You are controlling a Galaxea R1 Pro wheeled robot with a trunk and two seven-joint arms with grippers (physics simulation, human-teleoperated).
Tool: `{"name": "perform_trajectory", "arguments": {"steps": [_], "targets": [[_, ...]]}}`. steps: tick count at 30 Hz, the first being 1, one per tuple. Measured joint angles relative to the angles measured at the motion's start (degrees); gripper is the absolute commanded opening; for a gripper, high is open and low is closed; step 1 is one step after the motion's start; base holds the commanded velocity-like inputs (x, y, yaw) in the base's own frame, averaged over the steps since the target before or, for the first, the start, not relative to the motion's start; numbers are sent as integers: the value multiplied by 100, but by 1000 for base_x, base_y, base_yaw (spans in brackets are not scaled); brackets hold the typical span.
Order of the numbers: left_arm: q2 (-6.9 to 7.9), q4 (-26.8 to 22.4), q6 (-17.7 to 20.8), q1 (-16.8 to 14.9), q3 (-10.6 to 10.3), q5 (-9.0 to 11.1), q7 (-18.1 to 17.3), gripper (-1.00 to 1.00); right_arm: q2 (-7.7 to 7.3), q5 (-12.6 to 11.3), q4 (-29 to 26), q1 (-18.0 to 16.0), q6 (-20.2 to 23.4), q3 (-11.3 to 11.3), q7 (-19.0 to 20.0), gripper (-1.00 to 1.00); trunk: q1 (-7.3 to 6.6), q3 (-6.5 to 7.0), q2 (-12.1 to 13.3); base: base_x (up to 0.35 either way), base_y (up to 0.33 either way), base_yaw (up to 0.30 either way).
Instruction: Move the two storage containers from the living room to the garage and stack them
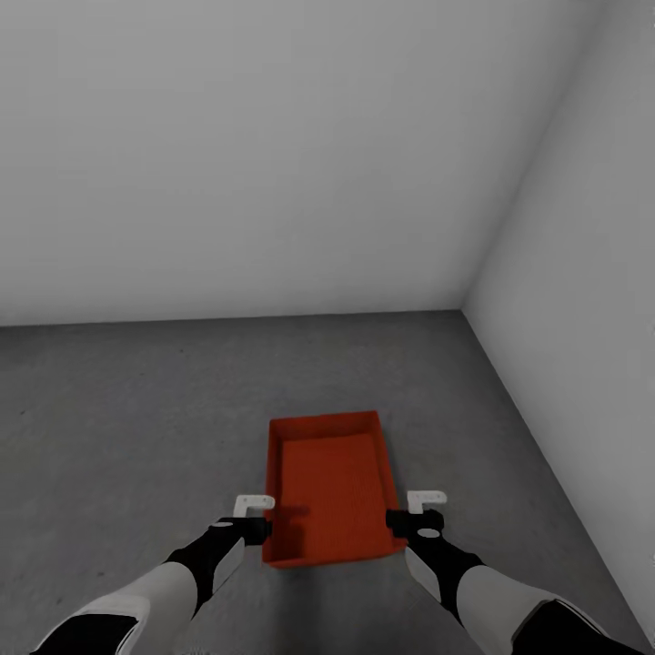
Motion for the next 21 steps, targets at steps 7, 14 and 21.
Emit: {"name": "perform_trajectory", "arguments": {"steps": [7, 14, 21], "targets": [[-4, -12, 7, 0, -3, -2, 7, 100, 0, 0, 0, 0, 0, 1, 2, 100, 2, 1, 1, -170, 0, 0], [0, -16, 2, 0, 1, -2, 13, 100, 0, 0, 0, 0, 0, 1, 3, 100, 3, 1, 1, -313, 0, 0], [0, 0, -5, 0, 2, -1, 4, 100, 2, 0, 0, 0, 0, -1, -2, 100, 0, 9, 0, -77, 0, 0]]}}
